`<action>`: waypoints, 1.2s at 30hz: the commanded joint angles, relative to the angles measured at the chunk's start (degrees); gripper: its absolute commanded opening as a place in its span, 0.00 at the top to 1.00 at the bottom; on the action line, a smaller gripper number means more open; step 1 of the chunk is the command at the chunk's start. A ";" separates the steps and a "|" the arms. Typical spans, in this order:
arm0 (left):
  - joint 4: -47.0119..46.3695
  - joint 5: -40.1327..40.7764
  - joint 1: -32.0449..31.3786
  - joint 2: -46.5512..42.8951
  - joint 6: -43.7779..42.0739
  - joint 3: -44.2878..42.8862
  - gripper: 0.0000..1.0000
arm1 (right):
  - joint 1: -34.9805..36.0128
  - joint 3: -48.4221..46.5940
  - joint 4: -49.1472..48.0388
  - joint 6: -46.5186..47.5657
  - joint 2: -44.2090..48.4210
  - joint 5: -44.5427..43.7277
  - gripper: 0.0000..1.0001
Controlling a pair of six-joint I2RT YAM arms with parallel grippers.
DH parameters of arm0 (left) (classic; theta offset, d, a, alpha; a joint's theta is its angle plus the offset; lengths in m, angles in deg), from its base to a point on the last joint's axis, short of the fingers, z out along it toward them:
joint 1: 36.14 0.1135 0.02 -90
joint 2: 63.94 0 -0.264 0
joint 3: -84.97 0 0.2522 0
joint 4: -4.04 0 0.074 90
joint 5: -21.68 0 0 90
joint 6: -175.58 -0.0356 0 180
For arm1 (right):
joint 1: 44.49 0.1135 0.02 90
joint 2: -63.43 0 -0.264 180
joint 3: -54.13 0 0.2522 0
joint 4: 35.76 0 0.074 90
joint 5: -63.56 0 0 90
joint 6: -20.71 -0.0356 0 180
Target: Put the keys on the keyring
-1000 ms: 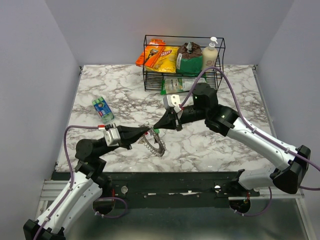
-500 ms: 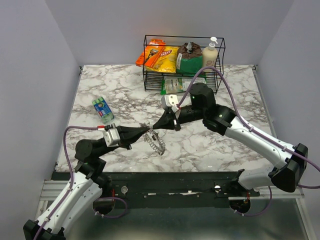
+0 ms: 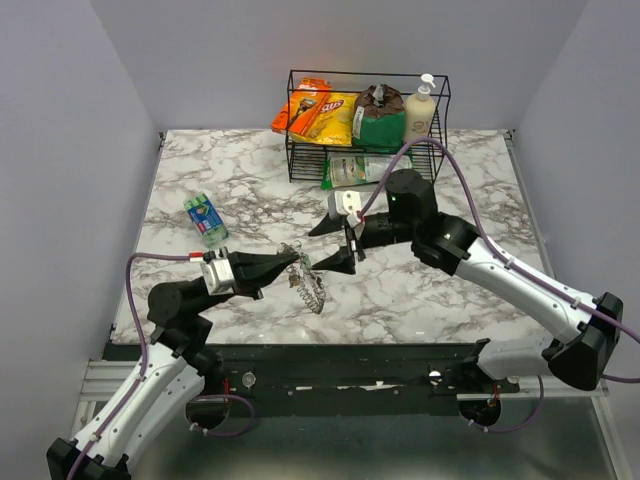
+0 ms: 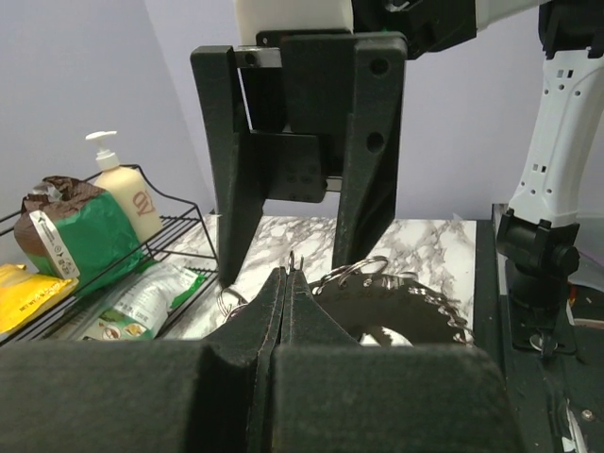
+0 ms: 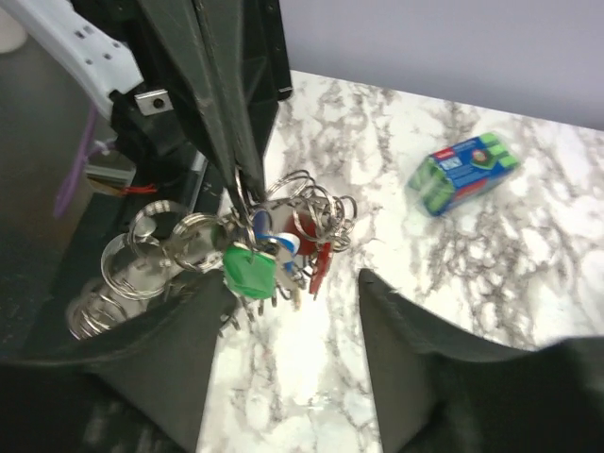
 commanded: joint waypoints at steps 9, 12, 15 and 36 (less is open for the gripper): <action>-8.19 -2.36 -0.44 -0.04 1.52 0.84 1.00 | 0.38 10.79 -17.07 -4.30 13.51 -11.20 0.18; -10.30 -4.47 -0.44 0.48 2.40 1.01 1.00 | 0.29 10.80 -18.57 -5.44 14.40 -8.66 0.17; -13.46 -6.14 -0.62 1.45 3.89 1.54 1.00 | 0.29 9.66 -19.36 -6.68 13.26 -4.53 0.22; -19.00 -7.99 -1.14 3.30 5.65 1.46 1.00 | 0.38 5.44 -19.81 -12.83 7.28 11.39 0.52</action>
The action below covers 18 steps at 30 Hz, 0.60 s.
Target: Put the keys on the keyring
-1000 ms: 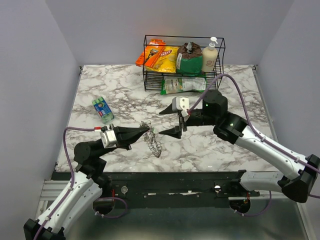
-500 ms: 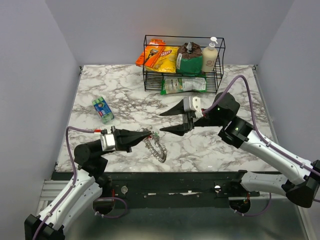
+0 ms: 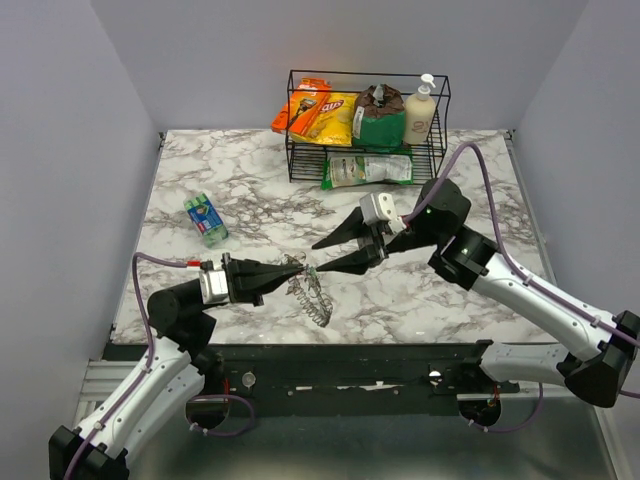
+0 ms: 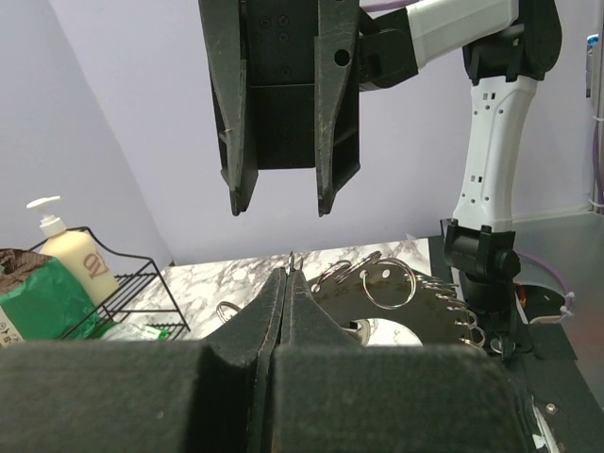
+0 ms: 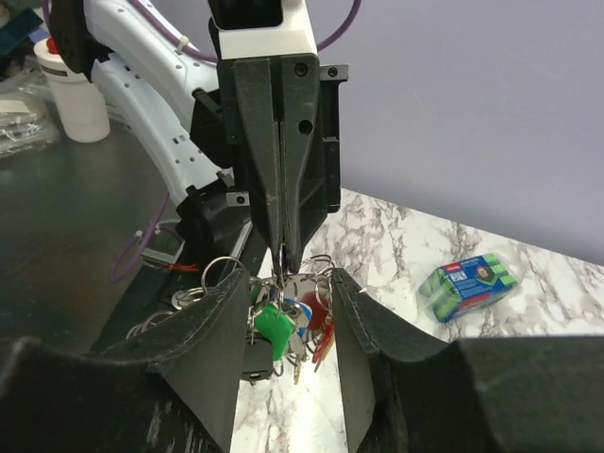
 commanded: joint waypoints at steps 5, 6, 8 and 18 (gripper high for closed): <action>-3.11 -0.38 -0.40 0.06 -0.49 -0.88 1.00 | 0.33 -3.12 -0.35 -2.67 -3.22 3.72 0.52; -3.02 -0.38 -0.40 0.15 -0.58 -0.89 1.00 | 0.51 -3.29 -0.35 -2.85 -3.66 3.81 0.52; -2.85 -0.29 -0.40 0.06 -0.75 -0.97 1.00 | 0.60 -3.47 -0.26 -3.02 -4.01 3.99 0.52; -2.85 -0.29 -0.40 0.50 -1.28 -1.06 1.00 | 1.04 -4.79 2.11 -3.03 -5.95 3.55 0.53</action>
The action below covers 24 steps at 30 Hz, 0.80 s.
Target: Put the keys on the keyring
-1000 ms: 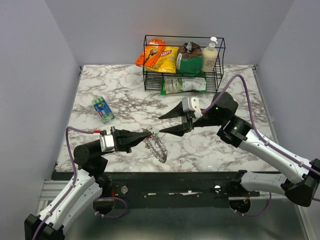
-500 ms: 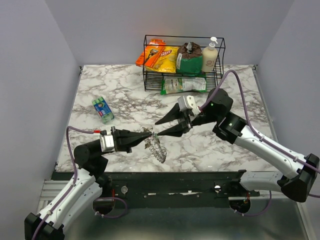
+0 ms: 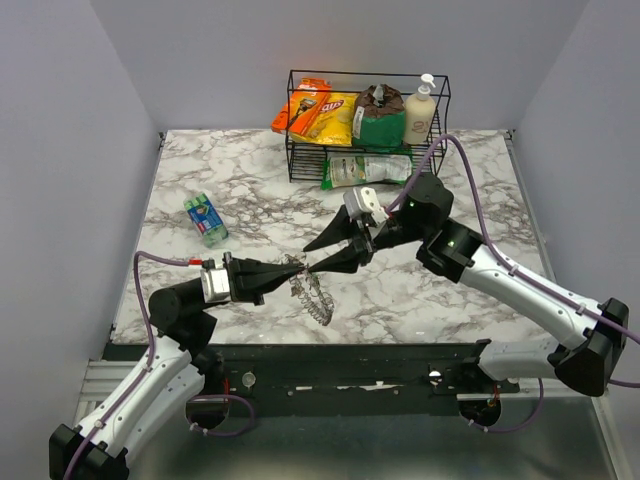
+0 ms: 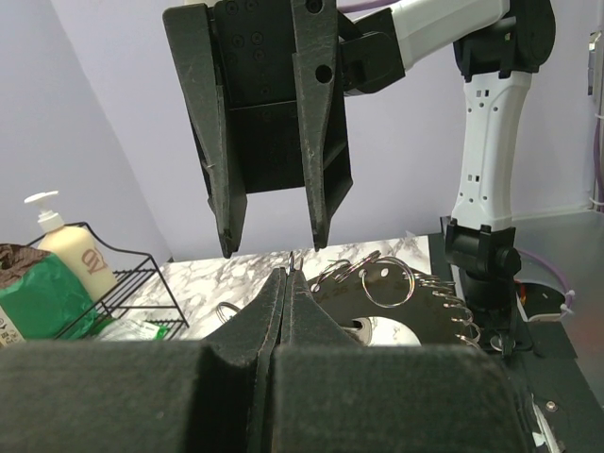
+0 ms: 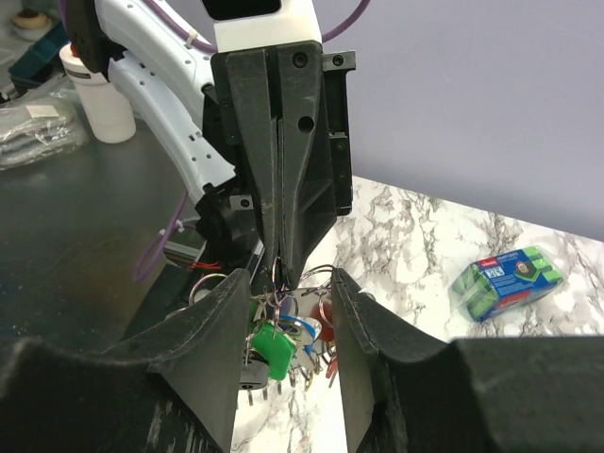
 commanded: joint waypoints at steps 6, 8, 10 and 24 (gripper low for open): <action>-2.72 -0.20 -0.56 -0.28 -1.15 -1.15 1.00 | 0.51 -2.80 4.68 1.14 -1.58 1.06 0.56; -2.72 -0.20 -0.56 -0.29 -1.15 -1.15 1.00 | 0.51 -2.80 5.21 1.57 -1.75 1.06 0.57; -2.63 -0.29 -0.47 -0.37 -1.24 -1.24 1.00 | 0.51 -2.72 5.21 1.93 -1.75 0.62 0.60; -2.36 -0.38 -0.64 -0.02 -1.41 -1.85 1.00 | 0.51 -3.77 8.20 2.98 -2.81 -2.20 0.99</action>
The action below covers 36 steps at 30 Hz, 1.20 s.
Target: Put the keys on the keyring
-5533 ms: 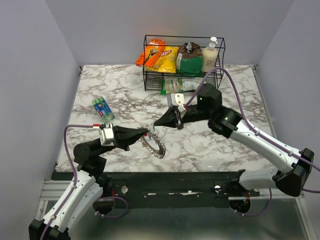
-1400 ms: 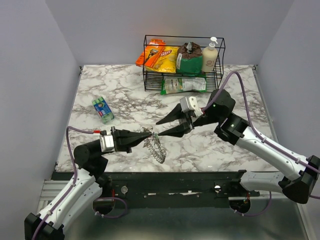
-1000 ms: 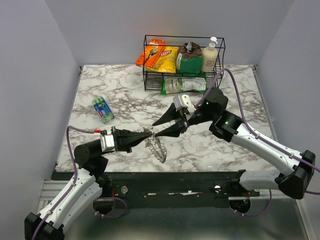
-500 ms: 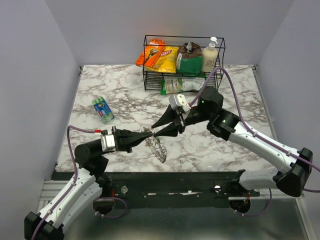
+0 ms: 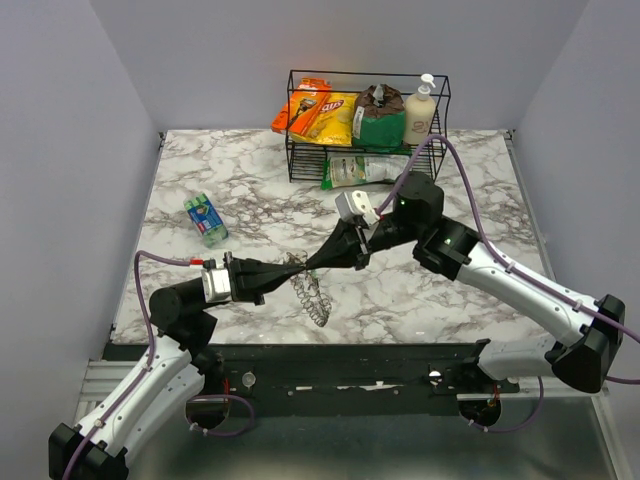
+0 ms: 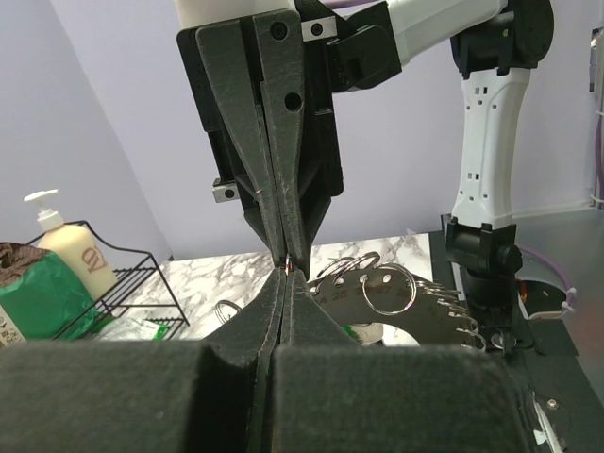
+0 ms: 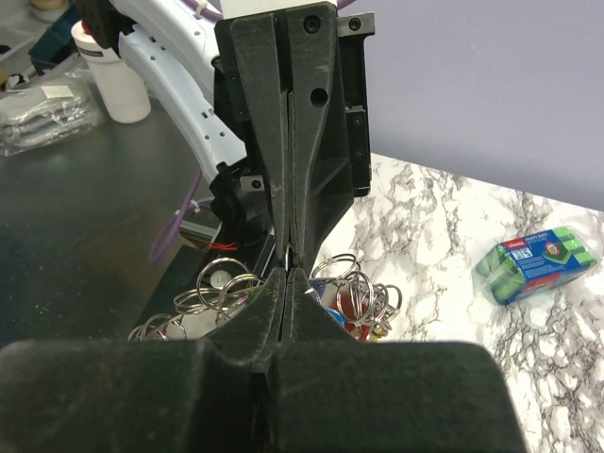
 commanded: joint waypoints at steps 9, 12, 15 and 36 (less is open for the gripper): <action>7.71 0.39 -0.38 -1.62 -4.51 -4.27 1.00 | 0.29 -4.50 6.31 1.90 -2.07 -3.38 0.99; 11.14 1.71 -0.38 -2.15 -5.30 -4.97 0.91 | 0.30 -4.07 7.11 3.39 -1.46 -3.99 0.99; 14.83 1.80 -0.47 -2.41 -6.71 -5.94 0.78 | 0.38 -3.71 8.25 4.62 -0.58 -5.13 0.99; 62.64 -1.27 -0.47 6.53 -28.93 -25.44 0.48 | 0.29 -8.98 25.55 14.29 -3.39 -13.48 0.99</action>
